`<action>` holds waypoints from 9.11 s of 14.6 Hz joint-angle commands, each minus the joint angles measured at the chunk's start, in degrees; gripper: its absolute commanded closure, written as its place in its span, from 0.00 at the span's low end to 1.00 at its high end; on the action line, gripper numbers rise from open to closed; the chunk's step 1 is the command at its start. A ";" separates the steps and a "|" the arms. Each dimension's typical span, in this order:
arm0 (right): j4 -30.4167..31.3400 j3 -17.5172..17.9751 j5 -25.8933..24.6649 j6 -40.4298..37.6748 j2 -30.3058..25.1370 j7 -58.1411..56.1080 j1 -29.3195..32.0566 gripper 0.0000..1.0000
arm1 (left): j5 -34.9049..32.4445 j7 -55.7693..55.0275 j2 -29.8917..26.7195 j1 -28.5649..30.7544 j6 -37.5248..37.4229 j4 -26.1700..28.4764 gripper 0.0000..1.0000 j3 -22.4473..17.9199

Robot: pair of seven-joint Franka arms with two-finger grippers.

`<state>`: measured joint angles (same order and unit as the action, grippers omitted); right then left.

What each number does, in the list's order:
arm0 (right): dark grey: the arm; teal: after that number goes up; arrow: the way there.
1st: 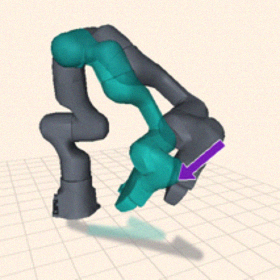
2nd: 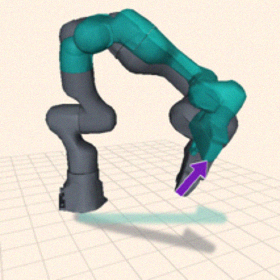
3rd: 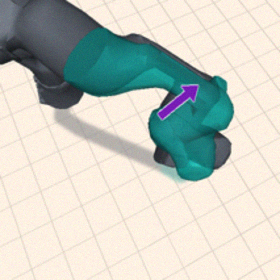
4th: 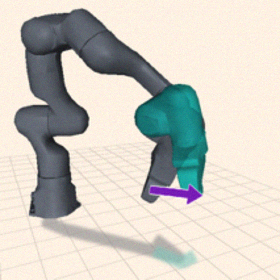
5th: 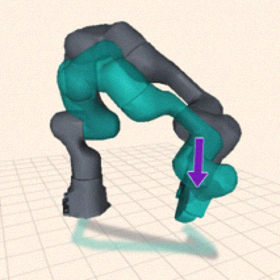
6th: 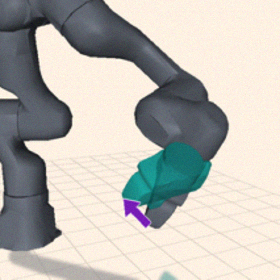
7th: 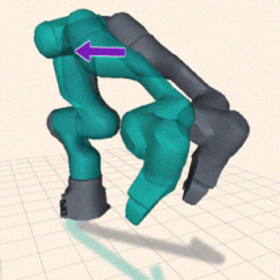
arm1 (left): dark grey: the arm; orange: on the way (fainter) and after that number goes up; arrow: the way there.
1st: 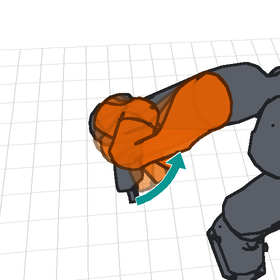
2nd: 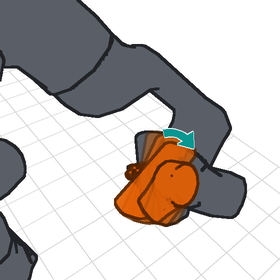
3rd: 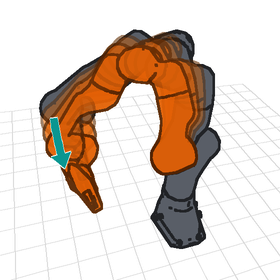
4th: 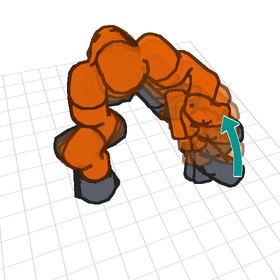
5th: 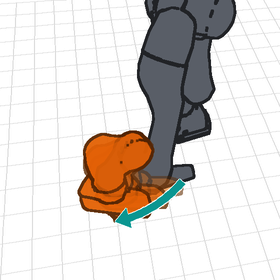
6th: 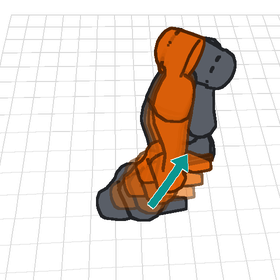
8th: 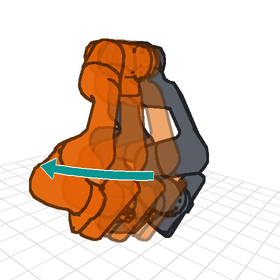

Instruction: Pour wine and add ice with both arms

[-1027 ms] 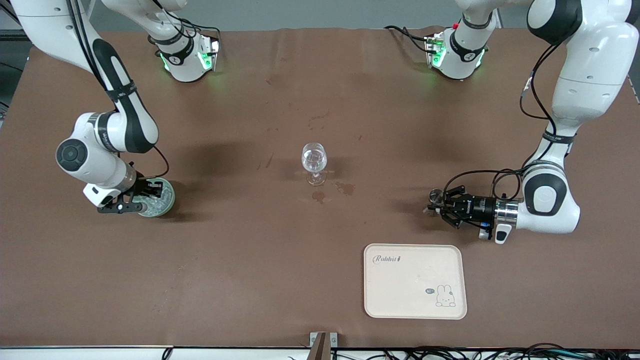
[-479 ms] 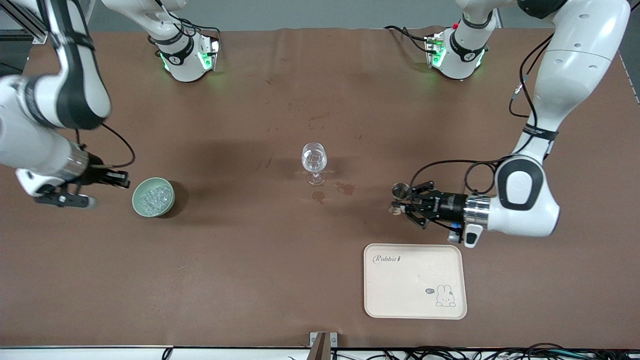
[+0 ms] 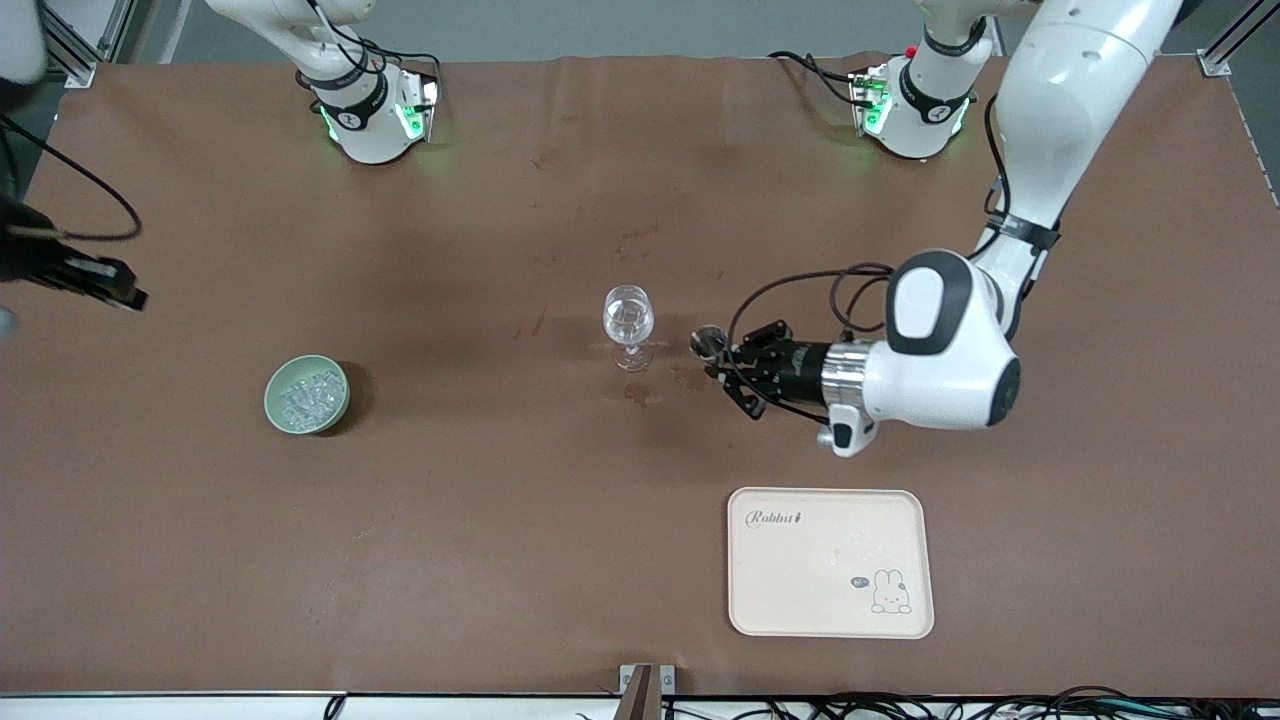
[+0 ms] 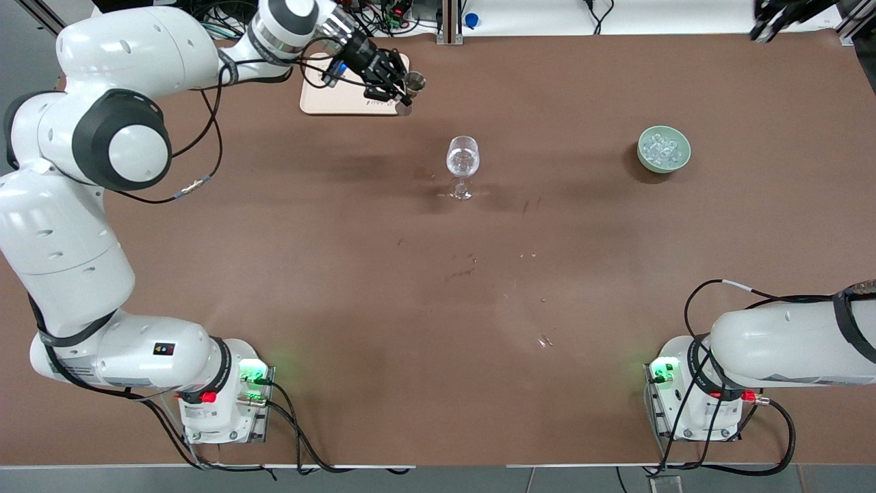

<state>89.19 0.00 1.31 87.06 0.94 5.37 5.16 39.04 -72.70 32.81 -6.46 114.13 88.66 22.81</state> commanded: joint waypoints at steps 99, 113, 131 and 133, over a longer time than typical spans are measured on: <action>-7.63 26.45 -16.07 20.52 31.58 70.92 -31.43 0.52 | -50.71 35.06 -5.72 20.34 -12.25 -16.07 0.00 -2.00; -10.62 26.19 -16.25 11.66 13.50 57.07 -14.06 0.00 | -39.48 62.32 -32.25 13.95 -22.73 -1.25 0.00 -9.62; -5.52 0.17 -5.88 1.10 0.29 0.52 -4.54 0.00 | -39.57 62.41 -38.54 7.16 -27.11 4.07 0.00 -12.62; -5.52 0.78 -5.79 0.83 0.29 0.87 -3.67 0.00 | -39.66 62.59 -37.22 7.16 -27.38 2.40 0.00 -12.97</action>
<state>81.44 0.01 -5.44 87.33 3.22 6.71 0.35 -1.08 -10.96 -6.72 0.36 88.62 94.75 10.09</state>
